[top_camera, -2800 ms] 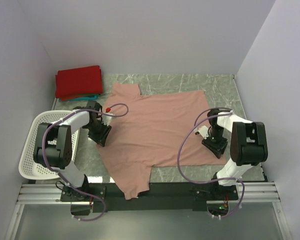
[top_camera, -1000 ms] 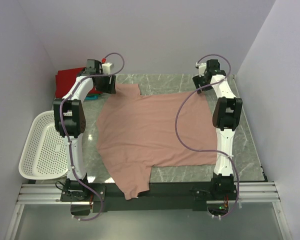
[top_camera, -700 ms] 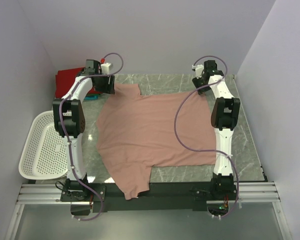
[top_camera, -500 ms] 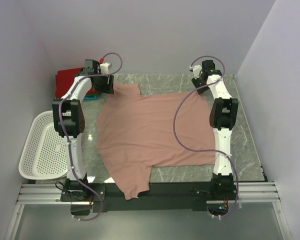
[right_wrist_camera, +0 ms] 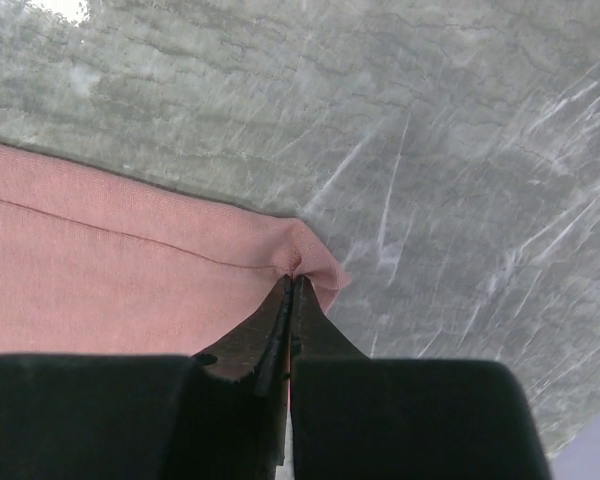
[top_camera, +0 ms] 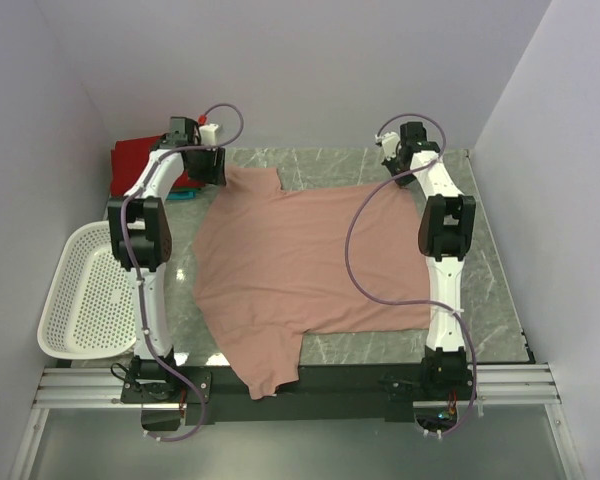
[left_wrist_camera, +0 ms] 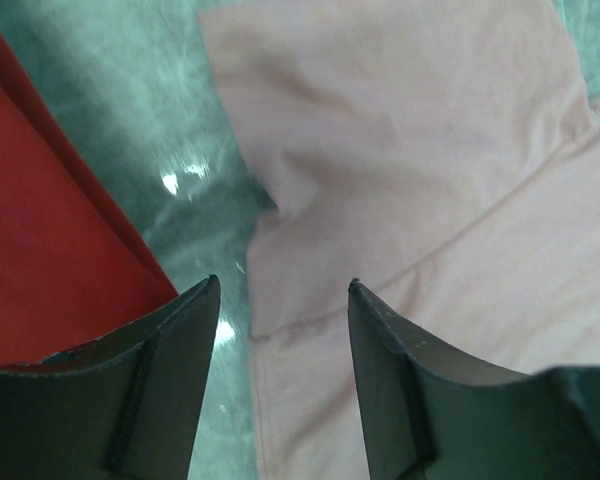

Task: Fold and stack the t-shirts
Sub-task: Fold the tshirt

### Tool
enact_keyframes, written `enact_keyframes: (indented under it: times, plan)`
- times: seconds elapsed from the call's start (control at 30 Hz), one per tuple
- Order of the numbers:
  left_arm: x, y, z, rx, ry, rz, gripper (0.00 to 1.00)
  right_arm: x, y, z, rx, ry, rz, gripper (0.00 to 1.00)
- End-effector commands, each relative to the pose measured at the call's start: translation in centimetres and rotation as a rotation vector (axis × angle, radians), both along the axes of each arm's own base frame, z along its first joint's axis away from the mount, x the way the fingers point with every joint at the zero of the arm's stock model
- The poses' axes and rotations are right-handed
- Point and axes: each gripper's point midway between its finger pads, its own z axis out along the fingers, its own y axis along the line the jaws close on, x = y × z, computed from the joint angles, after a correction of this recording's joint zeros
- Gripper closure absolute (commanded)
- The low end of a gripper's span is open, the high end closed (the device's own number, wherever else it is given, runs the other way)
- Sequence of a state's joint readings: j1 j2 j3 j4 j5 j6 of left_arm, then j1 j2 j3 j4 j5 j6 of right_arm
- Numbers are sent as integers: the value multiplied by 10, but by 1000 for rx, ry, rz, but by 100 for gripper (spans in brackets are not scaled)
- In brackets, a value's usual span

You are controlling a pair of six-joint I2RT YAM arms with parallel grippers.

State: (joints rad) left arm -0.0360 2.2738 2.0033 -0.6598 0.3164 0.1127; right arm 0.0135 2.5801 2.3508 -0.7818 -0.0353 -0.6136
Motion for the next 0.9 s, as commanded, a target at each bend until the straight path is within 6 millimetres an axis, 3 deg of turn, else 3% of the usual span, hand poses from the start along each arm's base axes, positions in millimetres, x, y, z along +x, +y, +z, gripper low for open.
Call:
enact_keyframes:
  times: [0.0,0.47,0.87]
  plan:
    - [19,0,8,-1,-43,-2,41,-4,4,2,11,-18,-23,100]
    - [51,-16,-20,23,-95,-20,39,3,4,33,63,-90,-42,100]
    - [82,-28,-39,-15,-140,39,33,-2,9,45,81,-92,-24,100]
